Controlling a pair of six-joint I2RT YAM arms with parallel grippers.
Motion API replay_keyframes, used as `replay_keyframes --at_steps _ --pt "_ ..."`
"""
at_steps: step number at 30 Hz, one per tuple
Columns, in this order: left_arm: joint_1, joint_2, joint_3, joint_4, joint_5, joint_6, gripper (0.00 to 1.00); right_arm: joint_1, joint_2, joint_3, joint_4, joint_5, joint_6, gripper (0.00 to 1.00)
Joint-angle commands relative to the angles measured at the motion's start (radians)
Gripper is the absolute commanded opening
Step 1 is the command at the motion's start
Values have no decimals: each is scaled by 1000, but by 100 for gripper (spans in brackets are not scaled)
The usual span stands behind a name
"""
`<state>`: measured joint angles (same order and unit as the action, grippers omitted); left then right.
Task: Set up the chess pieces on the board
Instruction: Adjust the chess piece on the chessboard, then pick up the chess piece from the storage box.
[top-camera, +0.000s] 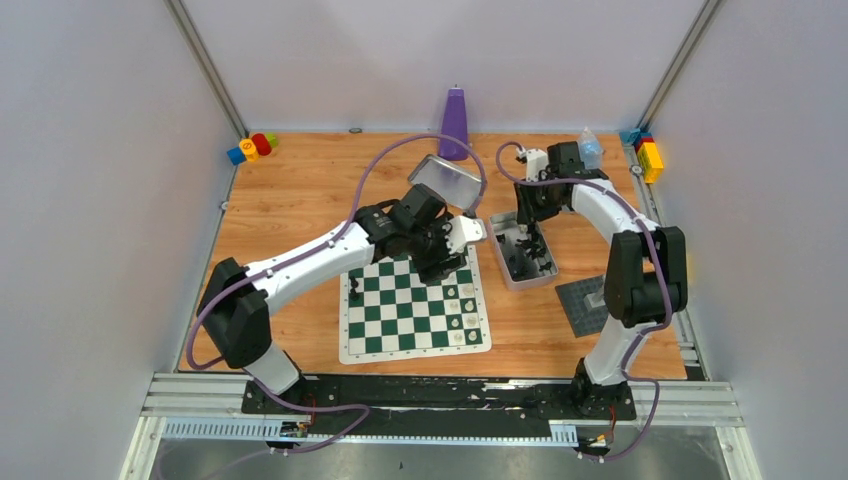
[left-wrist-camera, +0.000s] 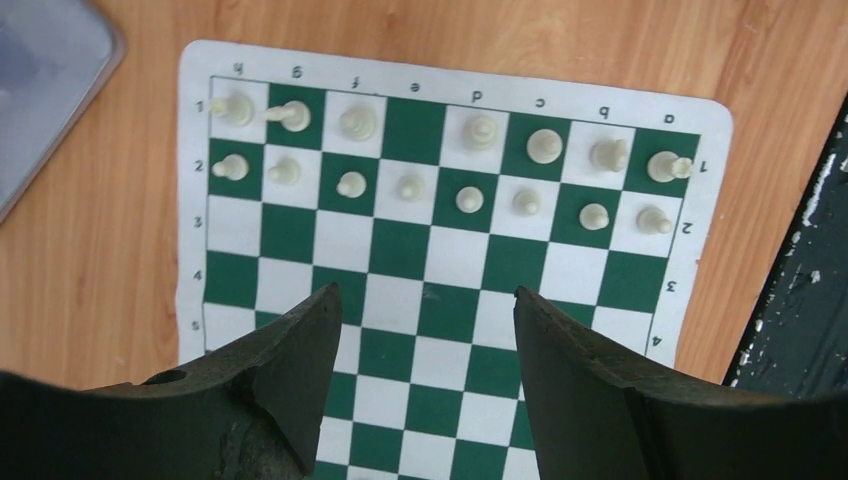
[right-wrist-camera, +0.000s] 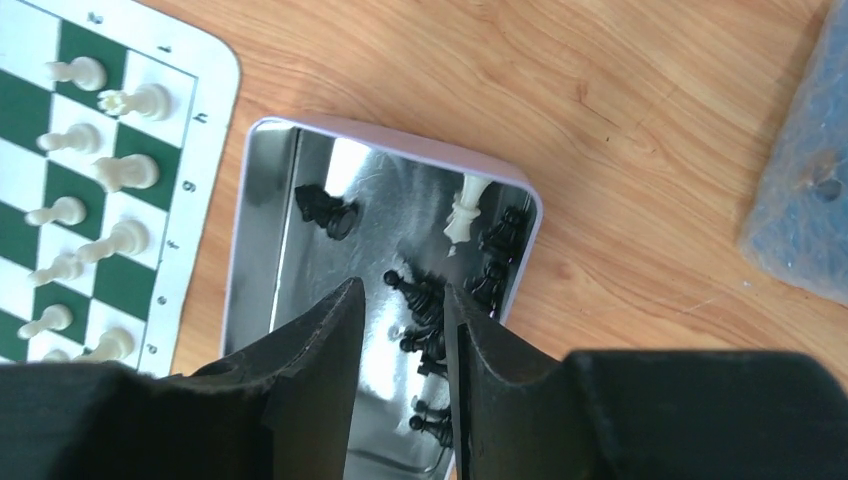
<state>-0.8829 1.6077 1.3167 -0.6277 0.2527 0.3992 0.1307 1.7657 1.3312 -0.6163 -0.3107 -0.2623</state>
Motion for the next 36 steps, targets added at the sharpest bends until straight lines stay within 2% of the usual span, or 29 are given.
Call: replay_keyframes --at_steps 1,22,36 --pt "48 -65 -7 3 30 -2 72 13 61 66 39 50 -2 36" --pt "97 -105 -35 4 57 -11 73 58 167 18 160 213 -69 27" --pt "98 -108 -48 10 58 -14 73 71 209 -6 172 251 -66 27"
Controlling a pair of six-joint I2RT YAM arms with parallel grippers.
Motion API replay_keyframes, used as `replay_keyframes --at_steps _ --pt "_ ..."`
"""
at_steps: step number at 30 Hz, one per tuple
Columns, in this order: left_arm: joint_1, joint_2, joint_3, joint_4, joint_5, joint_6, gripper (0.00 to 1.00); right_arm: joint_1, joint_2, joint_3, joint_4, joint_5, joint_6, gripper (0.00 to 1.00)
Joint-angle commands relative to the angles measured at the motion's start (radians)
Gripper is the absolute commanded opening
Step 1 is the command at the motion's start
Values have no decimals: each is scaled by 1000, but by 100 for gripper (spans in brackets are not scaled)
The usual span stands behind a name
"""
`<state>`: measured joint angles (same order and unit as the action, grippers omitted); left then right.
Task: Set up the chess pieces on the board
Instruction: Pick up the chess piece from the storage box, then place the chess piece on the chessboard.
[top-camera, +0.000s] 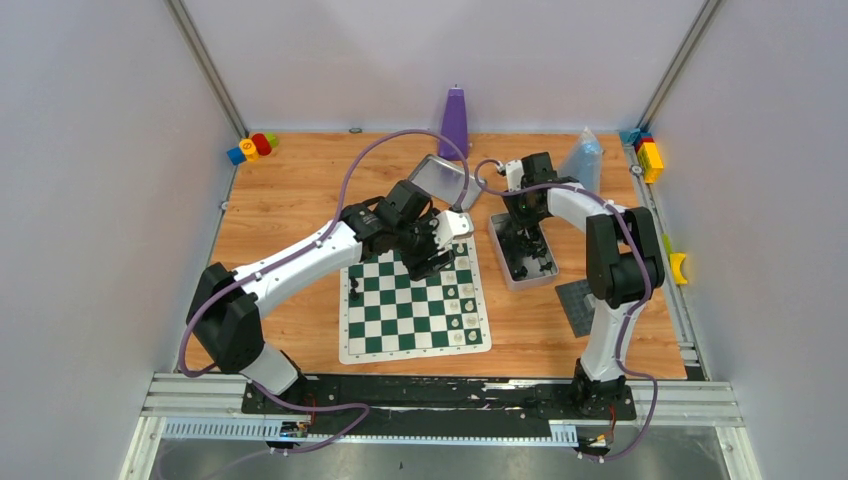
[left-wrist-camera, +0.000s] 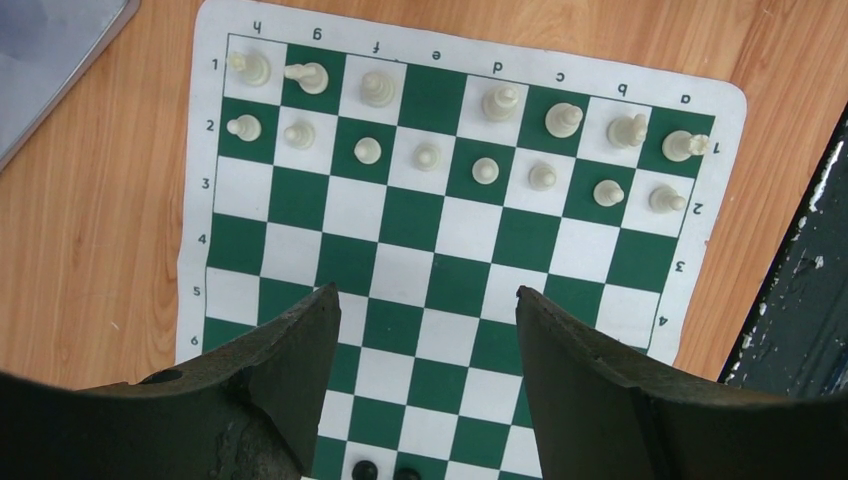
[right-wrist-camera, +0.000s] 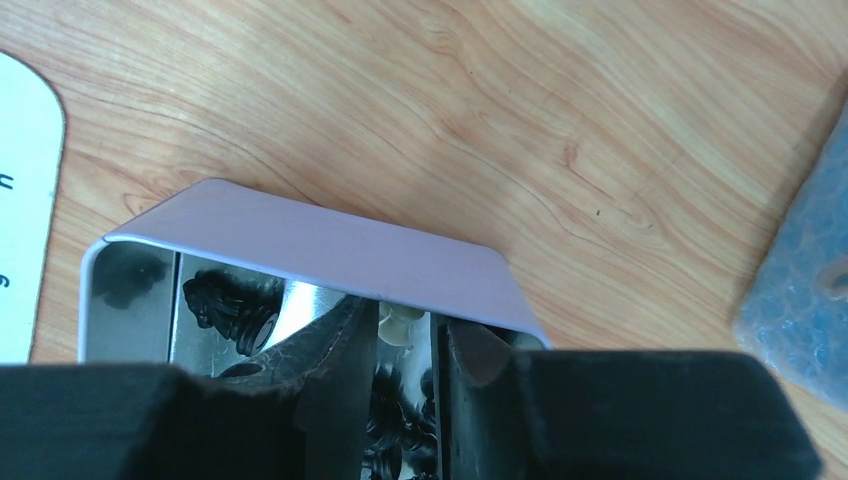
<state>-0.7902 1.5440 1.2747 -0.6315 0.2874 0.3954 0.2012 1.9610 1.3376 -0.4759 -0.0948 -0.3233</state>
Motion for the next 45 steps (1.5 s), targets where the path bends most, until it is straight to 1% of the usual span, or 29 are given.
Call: replay_keyframes --at_steps 1,3,8,11,15,22,24,25,29,30,31,32,33,34,35,37,40,42,45 --pt "6 -45 -7 15 23 -11 73 1 17 -12 32 35 -4 27" --pt "6 -45 -8 15 23 -12 73 0 18 -12 32 36 -3 25" --pt "10 -50 -9 18 19 -15 73 0 1 -10 28 40 -6 14" --pt "16 -55 -10 21 23 -18 73 1 -28 -5 14 36 -7 9" --pt "35 -62 -9 27 35 -30 73 0 -76 1 -15 5 -16 4" --pt "93 -84 -14 52 63 -75 73 1 -159 18 -124 -76 -37 2" --pt "123 -89 -15 59 80 -96 74 0 -191 14 -164 -130 -50 2" --pt "135 -91 -15 62 90 -114 74 0 -210 12 -192 -182 -64 2" --pt "259 -81 -8 85 210 -189 78 17 -312 -4 -250 -395 -77 4" --pt "278 -75 -2 90 276 -202 78 28 -337 -6 -256 -456 -77 5" --pt "315 -57 10 88 313 -227 78 41 -357 -8 -257 -509 -77 5" --pt "329 -46 20 84 389 -237 77 62 -376 -4 -257 -553 -77 5" --pt "352 -16 50 60 419 -253 76 87 -396 0 -255 -583 -77 5" --pt "360 0 70 41 478 -257 75 116 -406 7 -253 -601 -79 5" --pt "368 39 120 -11 534 -257 74 151 -411 15 -248 -608 -81 5" --pt "372 92 194 -78 607 -260 73 217 -419 33 -236 -613 -85 5" --pt "373 141 267 -112 678 -301 73 302 -411 65 -219 -612 -85 5" --pt "373 152 285 -114 719 -334 73 342 -390 100 -219 -616 -78 5" --pt "373 155 284 -110 764 -362 73 370 -370 144 -222 -631 -74 6"
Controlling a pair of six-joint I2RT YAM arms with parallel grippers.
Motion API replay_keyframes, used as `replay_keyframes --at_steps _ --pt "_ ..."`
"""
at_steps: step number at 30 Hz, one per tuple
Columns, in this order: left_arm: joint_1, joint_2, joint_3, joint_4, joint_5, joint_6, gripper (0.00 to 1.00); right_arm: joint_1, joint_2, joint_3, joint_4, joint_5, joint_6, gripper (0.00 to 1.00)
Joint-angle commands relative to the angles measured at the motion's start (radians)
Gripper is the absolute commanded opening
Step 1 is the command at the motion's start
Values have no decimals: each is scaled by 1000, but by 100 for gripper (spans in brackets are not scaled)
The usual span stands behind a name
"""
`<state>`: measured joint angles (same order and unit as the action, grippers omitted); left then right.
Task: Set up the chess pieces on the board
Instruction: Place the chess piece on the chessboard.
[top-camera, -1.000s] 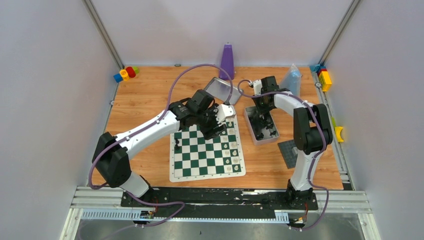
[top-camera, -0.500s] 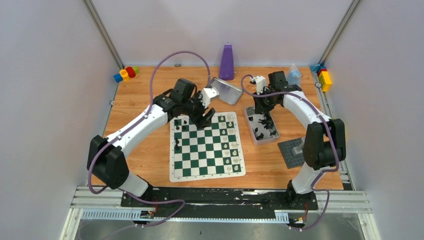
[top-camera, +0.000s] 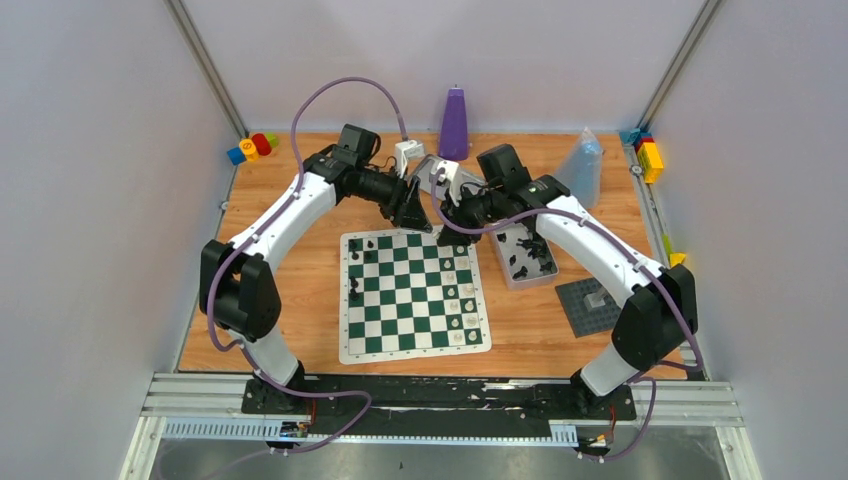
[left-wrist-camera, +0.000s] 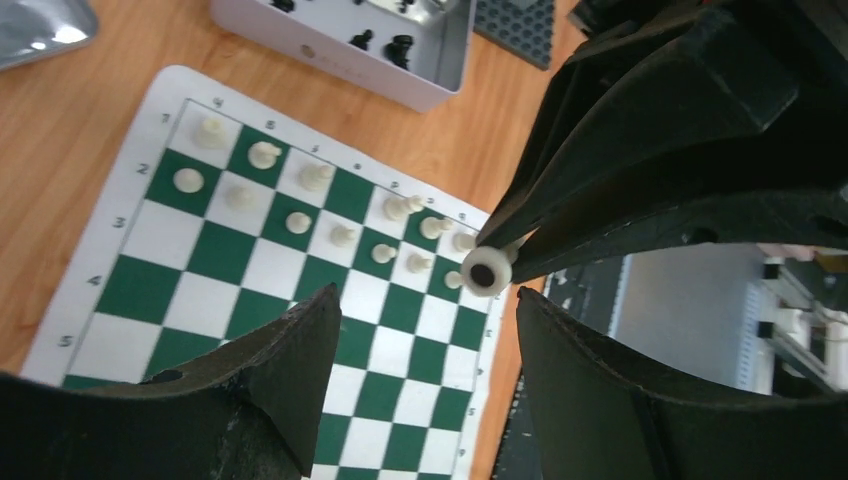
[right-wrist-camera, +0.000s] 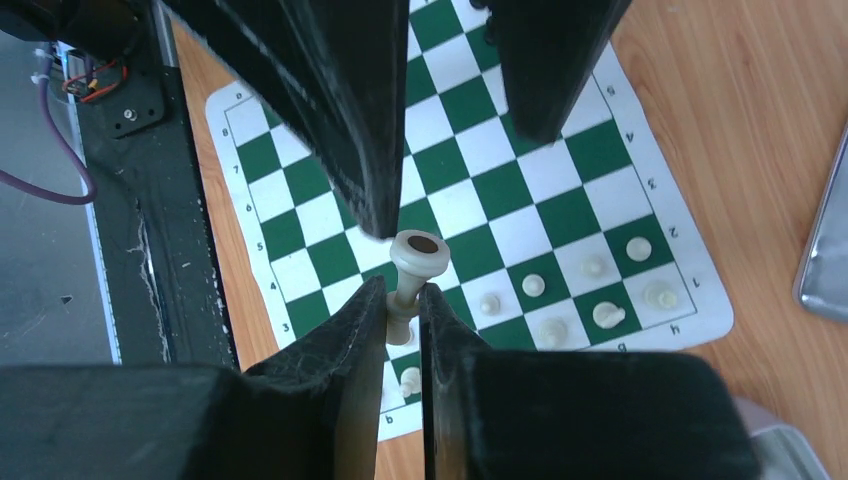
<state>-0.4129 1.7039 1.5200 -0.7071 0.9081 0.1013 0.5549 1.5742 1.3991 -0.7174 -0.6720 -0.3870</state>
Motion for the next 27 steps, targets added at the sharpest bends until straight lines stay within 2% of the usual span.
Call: replay_keyframes --at_steps 1,9,12,14,20,27 --pt "-4 -7 31 -32 147 -76 72 23 18 89 21 -52 -10 6" --pt "-4 -11 -7 -19 210 -116 71 46 14 112 38 -47 3 6" --pt "-4 5 -7 -6 237 -147 67 55 11 112 42 -39 6 6" --pt "-4 15 -6 0 257 -156 59 57 7 107 50 -32 6 6" --pt "-4 32 -14 1 298 -162 46 58 -17 83 74 -11 13 5" --pt "-4 45 -27 28 330 -189 42 61 -30 75 90 -8 22 5"
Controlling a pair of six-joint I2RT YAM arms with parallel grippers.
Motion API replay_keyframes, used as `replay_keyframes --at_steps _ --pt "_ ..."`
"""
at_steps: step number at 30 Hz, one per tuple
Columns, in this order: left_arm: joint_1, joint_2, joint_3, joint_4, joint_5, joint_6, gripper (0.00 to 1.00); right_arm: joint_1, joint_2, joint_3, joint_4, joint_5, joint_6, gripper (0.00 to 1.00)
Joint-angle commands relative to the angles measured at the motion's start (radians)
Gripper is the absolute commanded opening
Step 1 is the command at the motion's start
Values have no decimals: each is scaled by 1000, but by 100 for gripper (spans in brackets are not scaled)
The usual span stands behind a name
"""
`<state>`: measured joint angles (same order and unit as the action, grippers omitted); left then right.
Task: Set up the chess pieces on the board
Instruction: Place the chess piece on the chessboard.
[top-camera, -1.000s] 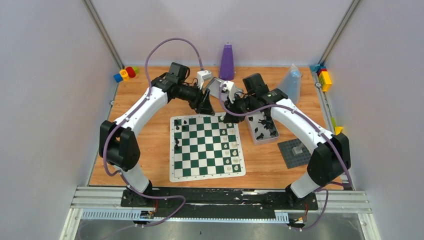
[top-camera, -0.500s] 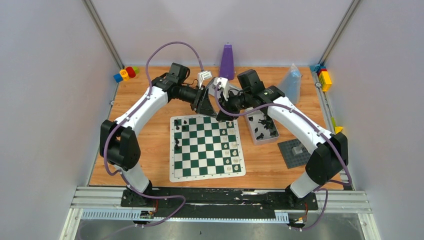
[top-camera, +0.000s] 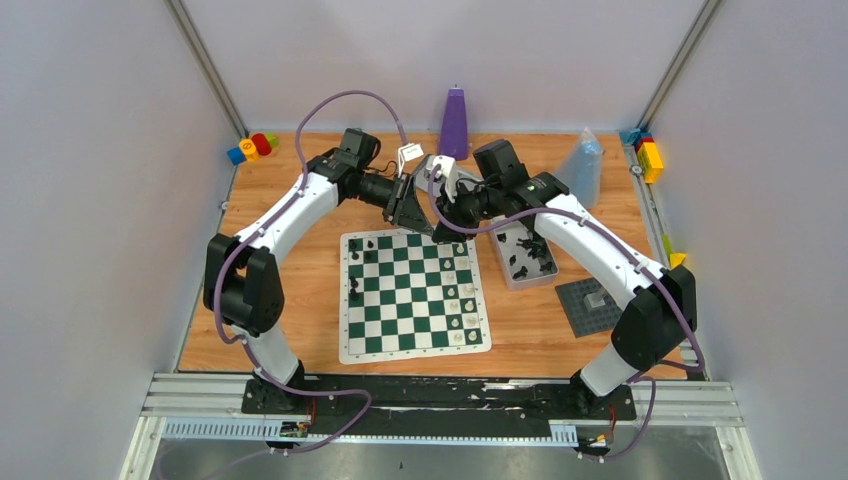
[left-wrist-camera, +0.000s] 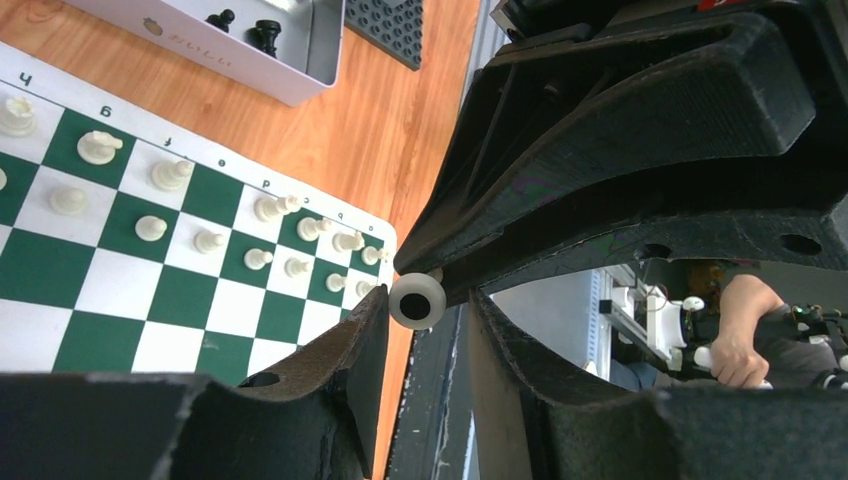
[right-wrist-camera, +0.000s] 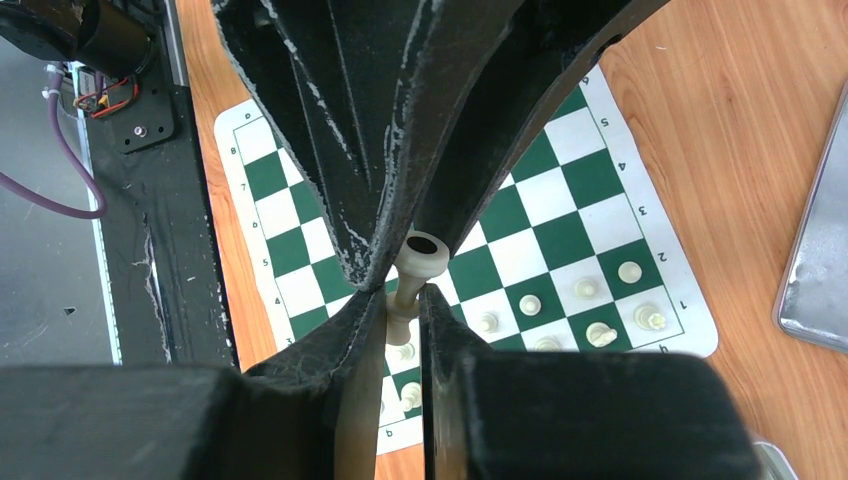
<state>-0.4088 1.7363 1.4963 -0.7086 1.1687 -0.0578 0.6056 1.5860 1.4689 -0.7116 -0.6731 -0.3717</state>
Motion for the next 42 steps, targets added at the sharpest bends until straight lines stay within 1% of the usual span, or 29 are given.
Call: replay_keyframes --at_steps 1,5,9,10,11,14,17,20,22,23,24,25,26,27,28,29,30,31,32,33,34,35,36,39,42 --pt "-8 15 -4 31 73 -31 41 11 -43 5 86 -6 7 5" --pt "-9 26 -6 41 85 -41 37 16 -42 7 87 -8 8 5" --pt "-9 30 -12 58 97 -55 30 17 -43 4 87 -1 12 7" --pt "-9 28 -18 71 98 -59 26 16 -44 3 87 3 13 8" --pt "-9 25 -21 78 100 -68 24 16 -45 2 87 7 16 10" --pt "-5 15 -47 128 96 -95 11 14 -55 -1 90 31 25 17" --pt "18 -7 -94 215 96 -171 0 0 -70 -3 100 38 54 29" --pt "47 -36 -140 341 107 -238 0 -38 -95 -7 126 27 110 43" --pt "70 -68 -195 451 107 -301 0 -88 -122 -33 183 -1 198 50" --pt "84 -95 -254 569 107 -375 0 -115 -132 -55 214 -27 243 52" --pt "91 -108 -287 636 107 -424 0 -139 -137 -74 240 -59 302 55" --pt "103 -128 -349 795 109 -526 0 -157 -138 -85 258 -85 337 56" --pt "108 -134 -375 868 110 -574 0 -171 -135 -95 271 -111 359 58" --pt "117 -142 -419 984 112 -660 0 -182 -130 -102 287 -142 393 60" --pt "121 -144 -434 1037 113 -734 0 -187 -124 -110 301 -167 419 61" --pt "127 -142 -462 1127 114 -768 0 -189 -118 -117 315 -189 438 62" --pt "130 -141 -470 1173 113 -835 0 -191 -109 -124 330 -212 457 63" --pt "133 -138 -489 1268 112 -869 0 -191 -100 -127 344 -231 476 64" --pt "134 -136 -501 1319 105 -943 0 -192 -87 -125 355 -252 492 64" --pt "136 -132 -523 1422 100 -978 0 -194 -70 -120 365 -278 506 64" --pt "139 -130 -534 1462 87 -1042 0 -196 -55 -116 372 -301 520 64" --pt "140 -126 -553 1534 81 -1068 0 -196 -42 -112 383 -322 536 64" --pt "143 -121 -560 1562 69 -1110 0 -195 -28 -110 396 -341 547 64" --pt "146 -114 -592 1678 45 -1174 0 -196 9 -113 434 -400 584 63" --pt "148 -100 -604 1738 27 -1220 0 -196 33 -110 459 -445 614 60"
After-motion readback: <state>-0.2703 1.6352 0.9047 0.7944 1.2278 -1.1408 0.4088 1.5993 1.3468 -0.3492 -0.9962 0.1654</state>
